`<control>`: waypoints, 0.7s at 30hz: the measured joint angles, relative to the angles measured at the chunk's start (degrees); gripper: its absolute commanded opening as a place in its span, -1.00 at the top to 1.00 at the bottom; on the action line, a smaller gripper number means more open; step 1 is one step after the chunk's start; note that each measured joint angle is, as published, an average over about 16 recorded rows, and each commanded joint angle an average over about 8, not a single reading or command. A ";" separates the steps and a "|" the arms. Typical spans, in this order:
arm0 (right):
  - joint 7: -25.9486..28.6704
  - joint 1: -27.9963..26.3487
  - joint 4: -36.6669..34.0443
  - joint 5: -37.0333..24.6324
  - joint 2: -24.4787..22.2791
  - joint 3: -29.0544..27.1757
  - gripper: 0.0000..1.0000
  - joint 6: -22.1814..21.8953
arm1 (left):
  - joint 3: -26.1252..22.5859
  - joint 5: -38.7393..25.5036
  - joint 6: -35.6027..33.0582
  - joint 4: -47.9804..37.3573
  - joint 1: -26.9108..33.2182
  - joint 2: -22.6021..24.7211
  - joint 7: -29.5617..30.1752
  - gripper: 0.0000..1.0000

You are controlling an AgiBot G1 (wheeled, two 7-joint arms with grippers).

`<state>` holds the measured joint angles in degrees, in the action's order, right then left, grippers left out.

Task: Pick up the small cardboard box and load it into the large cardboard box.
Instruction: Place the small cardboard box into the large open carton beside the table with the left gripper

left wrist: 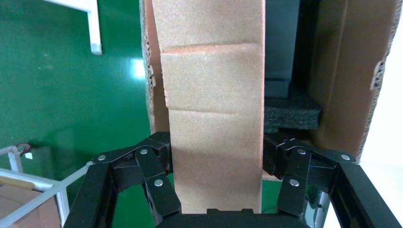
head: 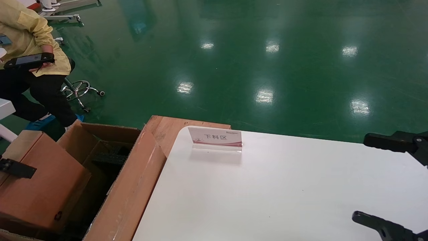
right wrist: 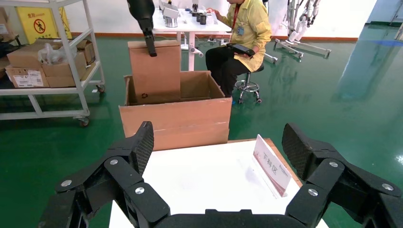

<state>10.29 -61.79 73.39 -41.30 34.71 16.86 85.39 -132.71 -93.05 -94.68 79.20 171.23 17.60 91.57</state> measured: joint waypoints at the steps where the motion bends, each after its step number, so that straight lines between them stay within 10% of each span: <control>1: 0.00 0.00 0.00 0.00 0.00 0.00 -1.00 0.00 | -0.15 -0.17 0.00 -0.01 -0.03 -0.04 -0.21 1.00; 21: -0.03 -0.01 0.00 0.05 -0.03 0.07 -1.00 -0.03 | -1.14 -2.87 0.52 -0.12 -0.50 -0.11 -4.76 1.00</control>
<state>10.26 -61.80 73.39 -41.25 34.68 16.92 85.36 -133.85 -95.92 -94.17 79.08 170.73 17.49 86.81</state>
